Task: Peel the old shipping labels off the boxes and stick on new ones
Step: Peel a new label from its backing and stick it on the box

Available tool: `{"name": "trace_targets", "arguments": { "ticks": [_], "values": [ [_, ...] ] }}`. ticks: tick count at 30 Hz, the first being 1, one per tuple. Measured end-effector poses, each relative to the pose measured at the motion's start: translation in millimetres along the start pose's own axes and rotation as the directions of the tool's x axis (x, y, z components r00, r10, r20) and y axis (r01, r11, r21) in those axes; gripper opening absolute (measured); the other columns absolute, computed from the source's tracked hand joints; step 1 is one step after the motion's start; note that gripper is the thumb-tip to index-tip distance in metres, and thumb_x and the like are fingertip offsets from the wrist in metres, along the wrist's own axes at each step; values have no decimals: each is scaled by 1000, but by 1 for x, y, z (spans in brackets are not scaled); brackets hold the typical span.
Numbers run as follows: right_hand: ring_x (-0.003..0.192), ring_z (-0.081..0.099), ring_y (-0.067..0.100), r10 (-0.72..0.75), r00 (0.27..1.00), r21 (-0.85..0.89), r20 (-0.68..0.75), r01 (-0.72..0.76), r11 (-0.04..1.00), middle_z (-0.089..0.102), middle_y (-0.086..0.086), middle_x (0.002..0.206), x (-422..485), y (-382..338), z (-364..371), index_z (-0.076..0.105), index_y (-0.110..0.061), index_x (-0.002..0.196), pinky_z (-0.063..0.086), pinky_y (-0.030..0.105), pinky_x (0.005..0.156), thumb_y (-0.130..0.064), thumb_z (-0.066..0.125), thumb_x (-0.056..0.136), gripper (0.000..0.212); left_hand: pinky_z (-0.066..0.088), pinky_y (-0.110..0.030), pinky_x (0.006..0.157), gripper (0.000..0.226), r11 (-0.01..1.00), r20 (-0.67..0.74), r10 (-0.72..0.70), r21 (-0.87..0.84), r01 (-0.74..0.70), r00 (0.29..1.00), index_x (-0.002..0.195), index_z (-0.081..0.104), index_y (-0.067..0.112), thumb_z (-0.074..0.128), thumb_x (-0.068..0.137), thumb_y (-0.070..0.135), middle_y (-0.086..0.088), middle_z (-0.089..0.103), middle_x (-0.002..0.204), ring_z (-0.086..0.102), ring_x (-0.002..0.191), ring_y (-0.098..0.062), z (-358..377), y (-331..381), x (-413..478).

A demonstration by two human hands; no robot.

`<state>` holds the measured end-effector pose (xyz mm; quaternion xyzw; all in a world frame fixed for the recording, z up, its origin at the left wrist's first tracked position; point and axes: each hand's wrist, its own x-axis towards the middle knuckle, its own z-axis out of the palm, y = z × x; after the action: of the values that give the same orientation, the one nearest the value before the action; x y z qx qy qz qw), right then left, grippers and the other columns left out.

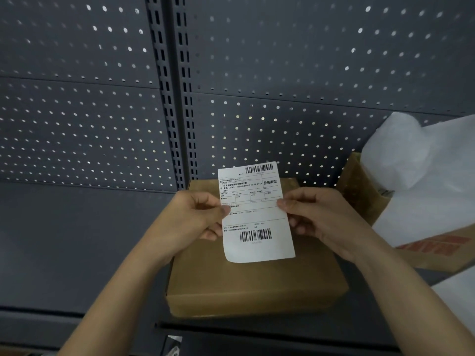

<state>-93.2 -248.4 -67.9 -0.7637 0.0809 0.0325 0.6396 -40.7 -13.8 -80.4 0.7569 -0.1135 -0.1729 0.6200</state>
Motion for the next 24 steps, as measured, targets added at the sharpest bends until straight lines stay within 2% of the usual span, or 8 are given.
{"name": "trace_targets", "arguments": {
  "ticks": [4, 9, 12, 18, 24],
  "values": [
    [60, 55, 9, 44, 999, -44, -8, -45, 998, 72, 5, 81, 2, 1, 0, 73, -12, 97, 46, 19, 53, -20, 70, 87, 14, 53, -24, 57, 12, 996, 1, -5, 86, 5, 1000, 86, 71, 10, 76, 82, 20, -1, 71, 69, 59, 59, -12, -1, -1, 2],
    [58, 52, 9, 73, 997, -9, 3, -73, 997, 73, 12, 94, 2, 0, 1, 73, -11, 98, 43, 18, 49, -19, 70, 87, 14, 49, -24, 55, 16, 994, -14, 26, 109, -24, 1000, 88, 70, 9, 79, 80, 19, -11, 69, 74, 56, 59, -11, -2, 0, 4],
    [55, 49, 7, 71, 997, -57, -15, -71, 996, 74, 12, 95, 3, -1, 2, 72, -9, 97, 38, 18, 45, -19, 73, 85, 16, 45, -20, 51, 18, 985, -8, 30, 171, -28, 1000, 87, 69, 8, 80, 78, 18, -4, 69, 71, 54, 54, -10, -2, -1, 5],
    [47, 46, 5, 70, 996, -184, -57, -79, 980, 72, 4, 76, 4, -1, 3, 71, -12, 95, 36, 16, 42, -22, 77, 81, 18, 49, -24, 58, 19, 970, -2, 41, 241, -40, 999, 84, 70, 12, 84, 74, 20, -6, 72, 77, 56, 56, -9, -3, -5, 5],
    [47, 48, 6, 62, 997, -213, -48, -71, 975, 70, 5, 74, 4, 0, 4, 71, -11, 95, 36, 17, 41, -17, 81, 77, 21, 55, -32, 69, 21, 944, -5, 41, 326, -37, 999, 84, 71, 19, 86, 70, 24, 0, 73, 80, 65, 68, -12, -3, -7, 5]
  ]
}}
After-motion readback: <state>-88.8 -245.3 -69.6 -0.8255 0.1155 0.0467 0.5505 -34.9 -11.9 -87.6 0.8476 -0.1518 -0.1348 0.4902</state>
